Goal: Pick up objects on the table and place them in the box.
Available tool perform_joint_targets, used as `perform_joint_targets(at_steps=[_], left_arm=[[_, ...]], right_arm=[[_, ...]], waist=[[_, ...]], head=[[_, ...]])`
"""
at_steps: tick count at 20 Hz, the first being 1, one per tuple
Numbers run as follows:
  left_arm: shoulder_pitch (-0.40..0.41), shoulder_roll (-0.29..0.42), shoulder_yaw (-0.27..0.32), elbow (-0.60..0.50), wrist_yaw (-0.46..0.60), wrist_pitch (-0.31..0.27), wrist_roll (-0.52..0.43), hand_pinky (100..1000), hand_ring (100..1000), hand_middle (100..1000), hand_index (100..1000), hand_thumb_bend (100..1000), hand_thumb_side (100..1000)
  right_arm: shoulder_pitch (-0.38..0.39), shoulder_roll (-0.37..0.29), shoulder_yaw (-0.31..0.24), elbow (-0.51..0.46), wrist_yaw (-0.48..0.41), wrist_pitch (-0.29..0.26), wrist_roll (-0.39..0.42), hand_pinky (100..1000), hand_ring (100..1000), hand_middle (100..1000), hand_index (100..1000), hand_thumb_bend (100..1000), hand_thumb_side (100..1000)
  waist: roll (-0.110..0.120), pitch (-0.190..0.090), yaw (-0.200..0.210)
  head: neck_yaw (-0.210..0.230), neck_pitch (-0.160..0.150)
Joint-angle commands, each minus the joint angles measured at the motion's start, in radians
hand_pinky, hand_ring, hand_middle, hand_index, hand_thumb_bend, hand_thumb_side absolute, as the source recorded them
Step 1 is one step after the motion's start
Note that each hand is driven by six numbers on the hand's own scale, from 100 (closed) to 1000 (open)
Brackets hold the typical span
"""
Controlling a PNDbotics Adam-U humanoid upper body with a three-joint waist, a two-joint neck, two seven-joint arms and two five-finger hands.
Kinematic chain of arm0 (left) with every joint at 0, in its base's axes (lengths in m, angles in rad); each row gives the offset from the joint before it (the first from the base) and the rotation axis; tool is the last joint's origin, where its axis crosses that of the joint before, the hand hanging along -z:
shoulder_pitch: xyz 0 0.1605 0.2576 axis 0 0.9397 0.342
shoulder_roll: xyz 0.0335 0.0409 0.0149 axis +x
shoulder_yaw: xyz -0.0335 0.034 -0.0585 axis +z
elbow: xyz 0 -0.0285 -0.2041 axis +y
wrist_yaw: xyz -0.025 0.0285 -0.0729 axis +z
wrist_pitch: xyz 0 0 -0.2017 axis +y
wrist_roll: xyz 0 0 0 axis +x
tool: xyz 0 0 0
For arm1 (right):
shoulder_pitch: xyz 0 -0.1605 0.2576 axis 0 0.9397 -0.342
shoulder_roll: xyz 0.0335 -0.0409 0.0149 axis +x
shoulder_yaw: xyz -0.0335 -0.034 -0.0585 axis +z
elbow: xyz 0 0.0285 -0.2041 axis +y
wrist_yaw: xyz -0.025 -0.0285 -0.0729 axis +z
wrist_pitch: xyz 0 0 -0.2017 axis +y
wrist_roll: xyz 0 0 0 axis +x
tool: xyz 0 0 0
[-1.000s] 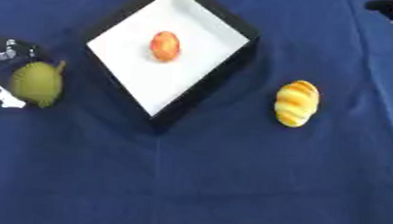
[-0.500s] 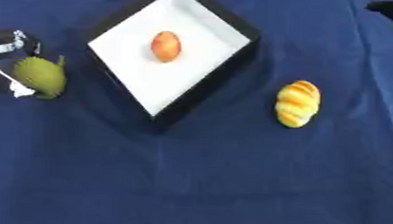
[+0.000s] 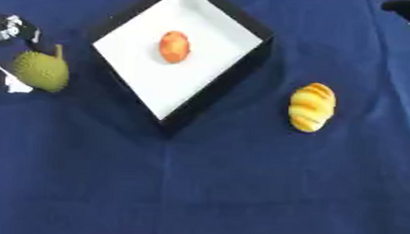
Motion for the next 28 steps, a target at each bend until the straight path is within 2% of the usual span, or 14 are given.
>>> perform_joint_targets(at_steps=[1,7,13,17,23,25,28], left_arm=[[-0.012,0.078,0.027,-0.084,0.042,-0.01,0.009,653,563,484,407,610,100],[-0.03,0.124,0.044,-0.2,0.131,-0.013,0.004,655,562,484,410,597,100],[-0.126,0.115,0.043,-0.24,0.24,0.009,-0.044,650,556,481,411,579,100],[-0.22,0.063,0.031,-0.214,0.269,0.012,-0.071,643,552,477,411,569,100],[-0.38,-0.09,0.025,-0.128,0.27,0.015,-0.104,634,547,471,411,546,100],[-0.413,-0.14,0.031,-0.1,0.25,0.014,-0.109,630,545,469,411,532,100],[-0.429,-0.165,0.036,-0.078,0.232,0.006,-0.109,630,545,469,411,532,100]], right_arm=[[-0.009,-0.023,-0.002,-0.01,-0.001,0.001,0.001,1000,783,752,870,100,591],[-0.005,-0.027,-0.003,-0.01,0.0,0.002,-0.001,1000,783,753,869,100,590],[0.001,-0.03,-0.003,-0.008,0.002,0.001,-0.002,1000,782,753,869,100,589],[0.004,-0.03,-0.004,-0.009,0.002,0.003,-0.005,1000,783,753,868,100,588],[0.003,-0.025,-0.009,-0.013,-0.003,0.007,-0.011,1000,783,753,868,100,587],[-0.001,-0.023,-0.009,-0.016,-0.005,0.009,-0.013,1000,783,753,868,100,587],[-0.002,-0.021,-0.009,-0.018,-0.007,0.011,-0.014,1000,783,753,868,100,587]], waist=[[-0.007,-0.034,0.004],[-0.004,-0.038,0.008],[0.0,-0.044,0.011],[0.002,-0.049,0.01],[0.002,-0.051,0.001],[0.001,-0.049,-0.005],[0.001,-0.048,-0.006]], head=[[-0.002,0.005],[-0.005,0.008],[-0.011,0.009],[-0.013,0.007],[-0.009,-0.002],[-0.006,-0.008],[-0.006,-0.01]])
